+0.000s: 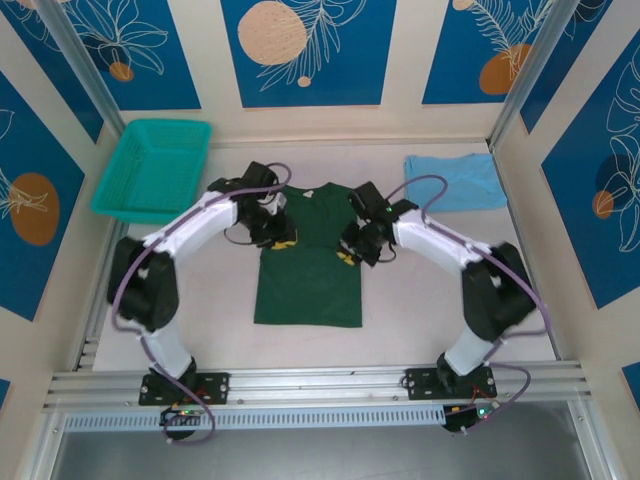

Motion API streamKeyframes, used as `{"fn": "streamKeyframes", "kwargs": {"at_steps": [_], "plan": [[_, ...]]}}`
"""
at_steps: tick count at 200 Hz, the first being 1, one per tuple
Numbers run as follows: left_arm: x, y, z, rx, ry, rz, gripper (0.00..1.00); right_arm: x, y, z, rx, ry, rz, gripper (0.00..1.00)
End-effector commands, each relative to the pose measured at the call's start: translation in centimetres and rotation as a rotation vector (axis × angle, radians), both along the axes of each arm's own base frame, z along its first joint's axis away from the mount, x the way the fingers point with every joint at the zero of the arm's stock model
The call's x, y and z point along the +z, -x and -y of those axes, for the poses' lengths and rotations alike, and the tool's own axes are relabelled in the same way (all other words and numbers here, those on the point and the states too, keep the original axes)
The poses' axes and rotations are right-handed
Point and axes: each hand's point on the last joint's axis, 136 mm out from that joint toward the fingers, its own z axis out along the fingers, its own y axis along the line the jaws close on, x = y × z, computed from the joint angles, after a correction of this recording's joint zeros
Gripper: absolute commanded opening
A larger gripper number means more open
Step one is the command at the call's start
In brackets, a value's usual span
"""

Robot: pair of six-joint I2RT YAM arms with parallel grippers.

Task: Fold and stack the t-shirts

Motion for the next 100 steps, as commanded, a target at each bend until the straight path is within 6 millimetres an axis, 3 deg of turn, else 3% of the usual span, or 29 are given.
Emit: {"fn": "streamKeyframes", "kwargs": {"at_steps": [1, 26, 50, 80, 100], "plan": [[-3.1, -3.0, -1.3, -0.023, -0.049, -0.012, 0.19, -2.4, -2.2, 0.1, 0.050, -0.035, -0.080, 0.12], [-7.5, -5.3, -4.1, 0.063, -0.075, -0.074, 0.17, -5.1, -4.6, 0.5, 0.038, -0.057, -0.122, 0.11], [-10.8, -5.1, -6.1, 0.115, -0.099, -0.140, 0.17, -7.3, -5.1, 1.7, 0.015, -0.058, -0.190, 0.10], [-13.1, -3.3, -7.8, 0.132, -0.173, -0.191, 0.17, -8.5, -4.8, 3.3, -0.017, -0.057, -0.206, 0.10], [-12.8, -3.2, -8.1, 0.146, -0.164, -0.199, 0.17, -8.2, -4.7, 4.0, -0.023, -0.057, -0.196, 0.10]]}}
